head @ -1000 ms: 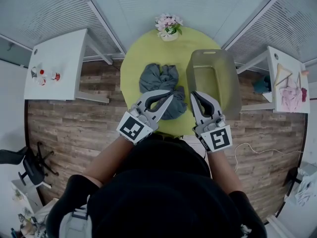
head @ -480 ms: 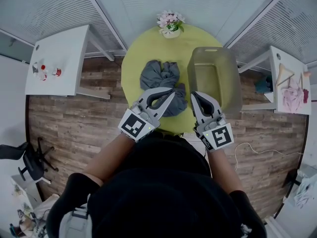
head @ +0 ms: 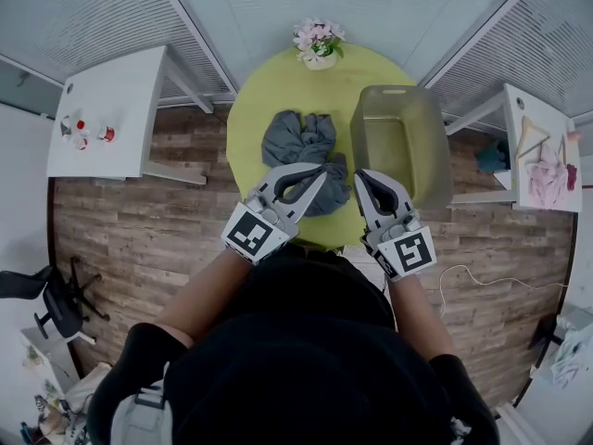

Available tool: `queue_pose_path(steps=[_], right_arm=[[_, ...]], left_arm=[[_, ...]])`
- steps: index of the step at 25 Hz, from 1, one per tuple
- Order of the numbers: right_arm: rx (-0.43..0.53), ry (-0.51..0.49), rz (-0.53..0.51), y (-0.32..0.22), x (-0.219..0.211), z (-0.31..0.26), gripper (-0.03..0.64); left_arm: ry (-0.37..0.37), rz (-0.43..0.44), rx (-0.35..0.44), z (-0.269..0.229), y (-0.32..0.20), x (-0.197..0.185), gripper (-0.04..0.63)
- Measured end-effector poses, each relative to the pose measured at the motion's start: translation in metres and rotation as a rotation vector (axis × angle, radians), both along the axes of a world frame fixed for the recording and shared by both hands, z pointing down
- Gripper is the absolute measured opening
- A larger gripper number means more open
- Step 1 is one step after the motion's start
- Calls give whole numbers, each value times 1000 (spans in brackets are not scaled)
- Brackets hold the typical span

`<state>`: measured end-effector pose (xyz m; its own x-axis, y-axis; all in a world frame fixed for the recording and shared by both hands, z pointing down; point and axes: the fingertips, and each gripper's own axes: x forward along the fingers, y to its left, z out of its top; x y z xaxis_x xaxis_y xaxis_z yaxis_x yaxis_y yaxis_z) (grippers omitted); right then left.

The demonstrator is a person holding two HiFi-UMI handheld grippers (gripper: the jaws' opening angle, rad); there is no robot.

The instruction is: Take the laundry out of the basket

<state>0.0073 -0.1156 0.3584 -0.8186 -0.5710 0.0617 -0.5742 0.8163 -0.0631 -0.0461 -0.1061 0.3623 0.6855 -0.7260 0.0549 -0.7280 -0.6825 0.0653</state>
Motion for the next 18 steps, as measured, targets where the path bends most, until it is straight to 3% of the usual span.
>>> queue_pose_path(steps=[18], right_arm=[[30,18,-1,9,-1,-5,21]], left_arm=[[-9,-9,3,3,9,-2,6]])
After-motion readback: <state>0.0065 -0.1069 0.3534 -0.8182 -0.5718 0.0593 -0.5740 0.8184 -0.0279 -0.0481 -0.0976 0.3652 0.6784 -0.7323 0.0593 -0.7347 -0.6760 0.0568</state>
